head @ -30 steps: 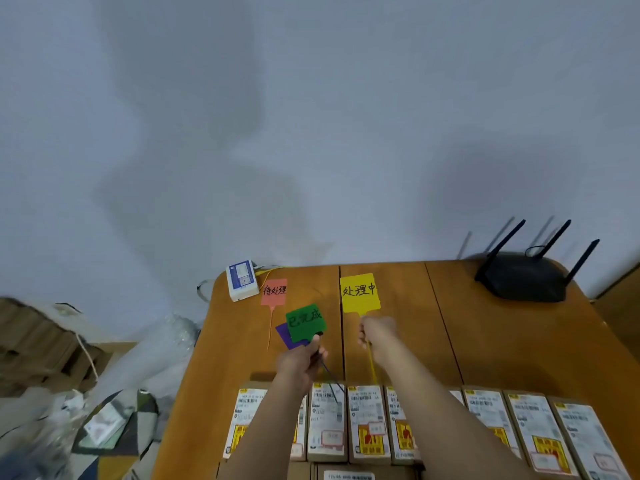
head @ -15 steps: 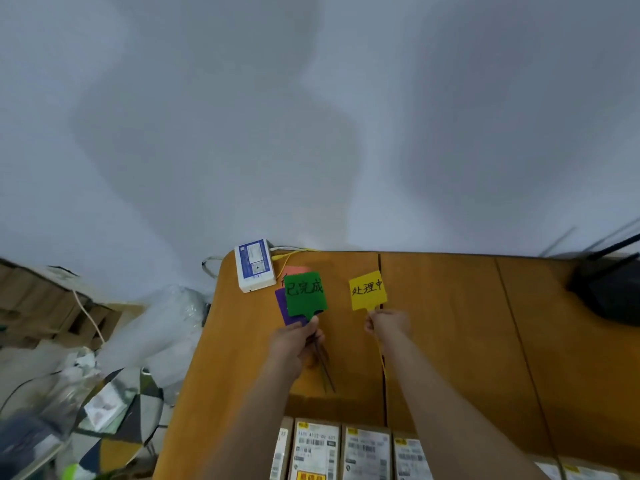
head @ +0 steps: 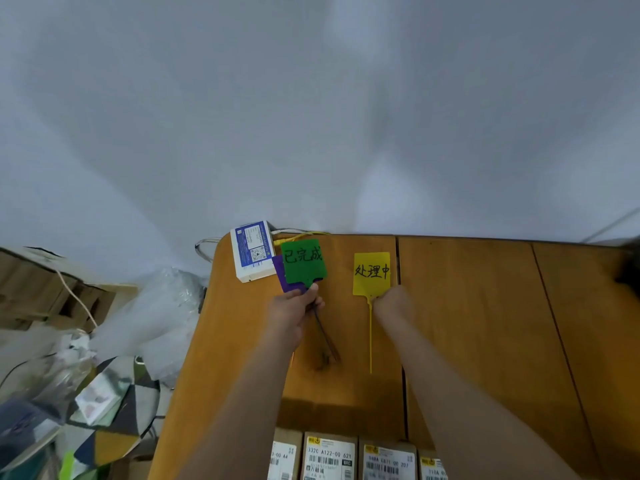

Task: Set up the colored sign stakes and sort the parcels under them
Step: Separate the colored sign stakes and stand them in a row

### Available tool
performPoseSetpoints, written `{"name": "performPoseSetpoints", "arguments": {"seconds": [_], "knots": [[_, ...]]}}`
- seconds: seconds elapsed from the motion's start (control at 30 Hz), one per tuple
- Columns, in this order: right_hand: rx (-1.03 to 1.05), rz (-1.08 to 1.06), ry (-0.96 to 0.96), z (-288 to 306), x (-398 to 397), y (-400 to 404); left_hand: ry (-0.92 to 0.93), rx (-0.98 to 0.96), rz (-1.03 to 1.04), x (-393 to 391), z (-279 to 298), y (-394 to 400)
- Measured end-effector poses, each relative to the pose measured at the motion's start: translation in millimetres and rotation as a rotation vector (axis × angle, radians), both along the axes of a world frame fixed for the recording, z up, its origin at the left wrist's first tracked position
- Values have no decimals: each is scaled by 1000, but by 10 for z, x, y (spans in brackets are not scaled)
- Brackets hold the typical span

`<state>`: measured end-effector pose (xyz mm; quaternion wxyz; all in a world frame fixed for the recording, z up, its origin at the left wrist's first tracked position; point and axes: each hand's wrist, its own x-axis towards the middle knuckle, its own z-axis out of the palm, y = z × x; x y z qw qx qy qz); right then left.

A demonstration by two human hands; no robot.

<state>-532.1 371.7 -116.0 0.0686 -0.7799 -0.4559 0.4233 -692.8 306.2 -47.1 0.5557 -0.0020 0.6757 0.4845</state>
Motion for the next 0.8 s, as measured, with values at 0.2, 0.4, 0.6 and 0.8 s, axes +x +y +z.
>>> {"name": "performPoseSetpoints", "arguments": {"seconds": [0.2,0.4,0.6,0.8], "knots": [[-5,-9,36,-63,24,53,-8,3,-24,60,-46,-34],[-21,-23,40,-67,25,60,-3,-22,-10,63,-86,-73],[-26,-44,51,-80,21,10,-16,-3,-11,43,-38,-78],[-11,-166,91,19,51,-39,-21,4,-1,18,-20,-94]]}}
